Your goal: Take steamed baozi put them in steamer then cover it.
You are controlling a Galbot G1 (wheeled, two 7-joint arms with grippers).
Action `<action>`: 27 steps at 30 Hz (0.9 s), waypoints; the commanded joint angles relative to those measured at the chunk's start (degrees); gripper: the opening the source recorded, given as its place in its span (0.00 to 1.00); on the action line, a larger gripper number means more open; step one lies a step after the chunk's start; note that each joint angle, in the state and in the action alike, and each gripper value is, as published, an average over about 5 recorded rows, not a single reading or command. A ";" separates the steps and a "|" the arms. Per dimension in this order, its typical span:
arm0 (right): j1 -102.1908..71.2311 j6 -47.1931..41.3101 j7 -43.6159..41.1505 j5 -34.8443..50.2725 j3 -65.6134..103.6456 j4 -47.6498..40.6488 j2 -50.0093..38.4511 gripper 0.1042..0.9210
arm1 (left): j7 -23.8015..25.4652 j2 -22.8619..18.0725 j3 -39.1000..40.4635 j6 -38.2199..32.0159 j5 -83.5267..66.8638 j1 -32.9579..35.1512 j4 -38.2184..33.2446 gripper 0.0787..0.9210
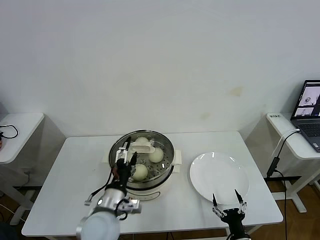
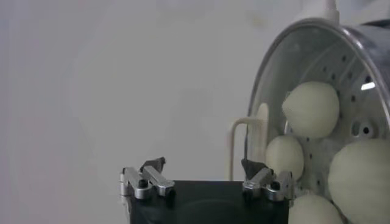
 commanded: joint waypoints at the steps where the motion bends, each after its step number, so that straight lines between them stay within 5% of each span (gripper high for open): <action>1: -0.08 -0.83 -0.22 1.02 -0.02 0.24 -1.78 0.88 | -17.58 4.59 -17.39 -12.12 -44.60 19.61 -6.58 0.88; 6: -0.51 -0.65 -0.40 1.04 0.32 -0.08 -2.37 0.88 | -19.18 4.57 -25.91 -27.32 -75.38 24.53 3.19 0.88; 10: -1.15 -0.47 -0.99 2.04 0.25 0.42 -3.72 0.88 | -19.55 3.74 -25.43 -26.34 -88.53 29.53 5.37 0.88; 27: -6.96 -8.35 -7.33 13.22 0.66 6.66 -7.18 0.88 | -16.87 0.12 -24.41 -26.90 -90.25 37.86 3.22 0.88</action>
